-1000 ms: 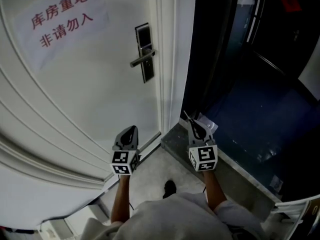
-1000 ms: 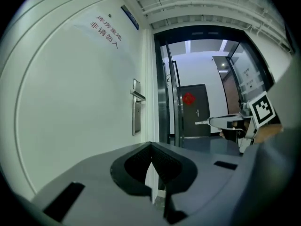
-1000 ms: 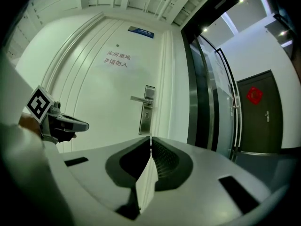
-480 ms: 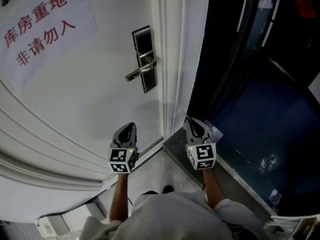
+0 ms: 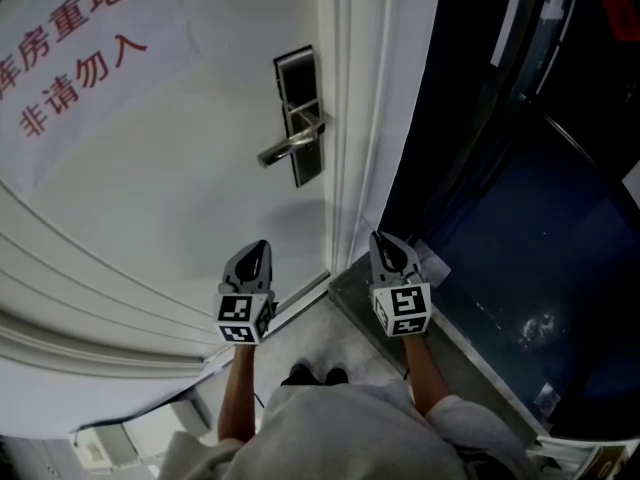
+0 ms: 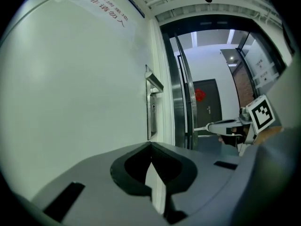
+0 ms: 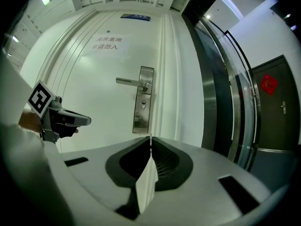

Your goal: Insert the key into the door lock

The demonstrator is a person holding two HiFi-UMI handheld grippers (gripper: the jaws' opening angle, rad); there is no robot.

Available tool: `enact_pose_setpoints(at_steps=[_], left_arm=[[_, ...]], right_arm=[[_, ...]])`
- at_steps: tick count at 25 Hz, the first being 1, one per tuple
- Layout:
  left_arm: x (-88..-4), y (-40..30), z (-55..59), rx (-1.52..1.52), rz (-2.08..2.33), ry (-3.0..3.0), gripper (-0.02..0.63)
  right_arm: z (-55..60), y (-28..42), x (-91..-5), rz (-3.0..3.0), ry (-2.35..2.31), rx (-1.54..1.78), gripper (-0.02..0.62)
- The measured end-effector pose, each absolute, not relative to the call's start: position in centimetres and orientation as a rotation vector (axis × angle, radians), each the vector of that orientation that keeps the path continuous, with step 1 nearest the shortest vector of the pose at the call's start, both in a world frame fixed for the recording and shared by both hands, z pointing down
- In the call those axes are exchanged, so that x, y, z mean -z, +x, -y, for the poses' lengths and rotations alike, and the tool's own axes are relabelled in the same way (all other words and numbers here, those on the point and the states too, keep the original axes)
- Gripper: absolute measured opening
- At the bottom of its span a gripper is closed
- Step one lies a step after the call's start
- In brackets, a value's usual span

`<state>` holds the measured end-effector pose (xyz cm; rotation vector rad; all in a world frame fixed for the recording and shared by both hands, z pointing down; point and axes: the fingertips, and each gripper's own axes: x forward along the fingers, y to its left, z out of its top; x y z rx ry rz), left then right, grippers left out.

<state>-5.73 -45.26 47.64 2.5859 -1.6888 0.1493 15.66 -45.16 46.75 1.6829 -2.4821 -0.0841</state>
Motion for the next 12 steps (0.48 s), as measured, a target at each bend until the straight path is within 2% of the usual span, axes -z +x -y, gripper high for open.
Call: enact_pose_setpoints(at_steps=[12], left_arm=[[-46.6,-7.7,48.1,-0.119,1.57,2.668,0.017]], right_arm=[[46.8,13.4,-44.7,2.408,1.815,0.112,0.029]])
